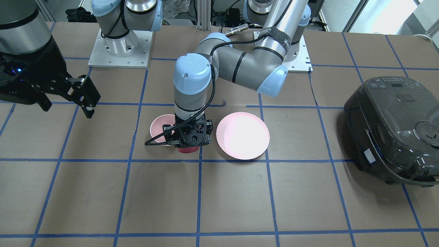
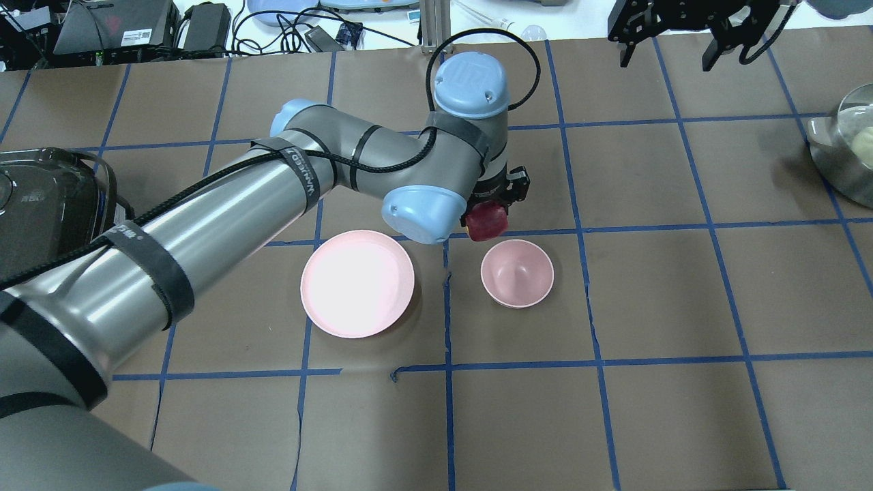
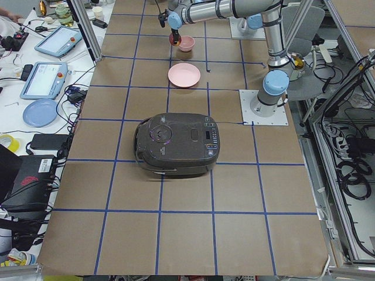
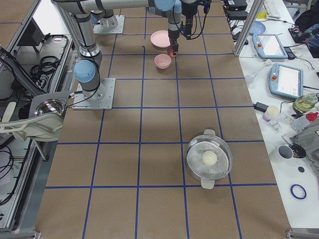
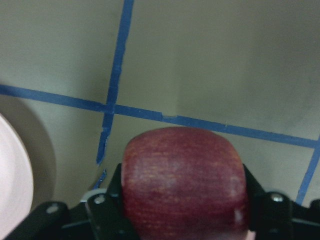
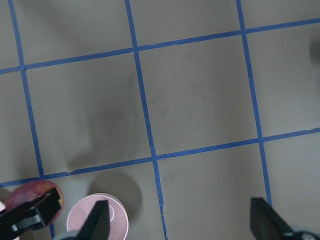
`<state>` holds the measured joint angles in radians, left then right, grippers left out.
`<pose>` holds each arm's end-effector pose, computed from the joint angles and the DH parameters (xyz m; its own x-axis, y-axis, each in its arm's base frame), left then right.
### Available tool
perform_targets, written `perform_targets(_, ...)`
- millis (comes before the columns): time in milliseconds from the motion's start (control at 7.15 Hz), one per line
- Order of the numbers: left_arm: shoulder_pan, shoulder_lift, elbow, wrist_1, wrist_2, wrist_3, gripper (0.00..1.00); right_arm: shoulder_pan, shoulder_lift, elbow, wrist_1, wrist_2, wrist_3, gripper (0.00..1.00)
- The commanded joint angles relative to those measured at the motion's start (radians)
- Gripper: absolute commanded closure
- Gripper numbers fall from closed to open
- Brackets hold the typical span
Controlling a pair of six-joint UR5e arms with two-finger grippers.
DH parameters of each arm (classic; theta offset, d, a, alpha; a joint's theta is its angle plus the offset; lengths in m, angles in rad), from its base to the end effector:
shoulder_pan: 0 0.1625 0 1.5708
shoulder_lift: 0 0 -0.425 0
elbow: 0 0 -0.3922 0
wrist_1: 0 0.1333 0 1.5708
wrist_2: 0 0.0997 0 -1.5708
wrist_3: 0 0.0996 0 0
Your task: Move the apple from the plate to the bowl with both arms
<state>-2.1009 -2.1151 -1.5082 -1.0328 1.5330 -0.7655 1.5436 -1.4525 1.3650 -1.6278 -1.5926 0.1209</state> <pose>-0.4584 -0.5111 0.2506 -0.9706 -0.2312 0.0662 -0.2326 0.9725 -0.0144 0.1160 -0.5572 0.5346 -0.9888 0.1494 0.0041 0.1472 0.9783 -0.1455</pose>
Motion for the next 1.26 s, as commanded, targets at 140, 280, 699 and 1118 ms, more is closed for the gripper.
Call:
perform_targets(140, -0.048, -0.002, 0.003, -0.019, -0.001, -0.073, 1.0, 0.004, -0.098, 0.121, -0.098, 0.028, 0.005, 0.0)
perform_targets(280, -0.054, 0.016, 0.002, -0.07, 0.006, -0.072, 1.0, 0.006, -0.107, 0.135, -0.11, 0.026, 0.011, 0.0)
perform_targets(699, -0.056, 0.01, -0.027, -0.076, -0.005, -0.065, 1.0, 0.004, -0.104, 0.128, -0.11, 0.025, 0.011, 0.0)
perform_targets(1118, -0.057, -0.006, -0.032, -0.061, -0.007, -0.064, 1.0, 0.004, -0.106, 0.118, -0.035, 0.037, 0.0, 0.0)
